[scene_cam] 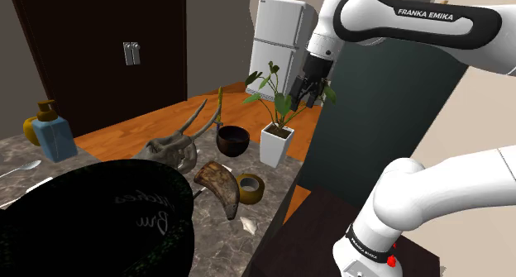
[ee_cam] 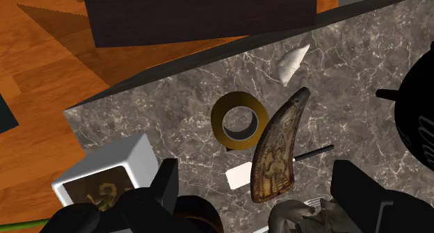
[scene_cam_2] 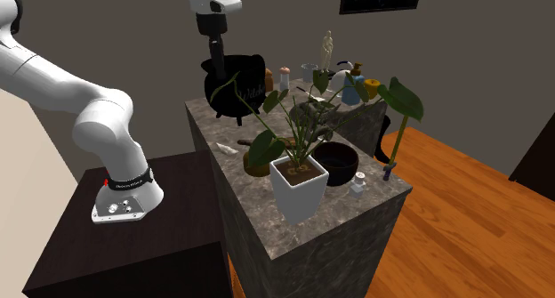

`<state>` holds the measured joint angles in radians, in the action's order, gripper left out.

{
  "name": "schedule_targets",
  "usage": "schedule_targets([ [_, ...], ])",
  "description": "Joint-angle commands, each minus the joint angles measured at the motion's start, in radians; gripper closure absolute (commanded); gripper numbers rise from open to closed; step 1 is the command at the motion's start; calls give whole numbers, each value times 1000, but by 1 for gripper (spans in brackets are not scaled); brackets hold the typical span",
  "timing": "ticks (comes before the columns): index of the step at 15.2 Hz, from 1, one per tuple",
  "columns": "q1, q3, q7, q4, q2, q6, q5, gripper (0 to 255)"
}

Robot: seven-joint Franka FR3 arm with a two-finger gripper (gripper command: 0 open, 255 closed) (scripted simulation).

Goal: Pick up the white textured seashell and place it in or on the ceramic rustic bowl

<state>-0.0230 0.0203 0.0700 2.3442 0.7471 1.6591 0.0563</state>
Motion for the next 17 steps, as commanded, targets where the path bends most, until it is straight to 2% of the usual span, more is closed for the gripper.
schedule_targets([
  [1,0,0,0,0,0,0,0,0],
  [9,40,-72,49,222,-26,221,54,0],
  [17,97,-152,96,379,-150,478,122,0],
])
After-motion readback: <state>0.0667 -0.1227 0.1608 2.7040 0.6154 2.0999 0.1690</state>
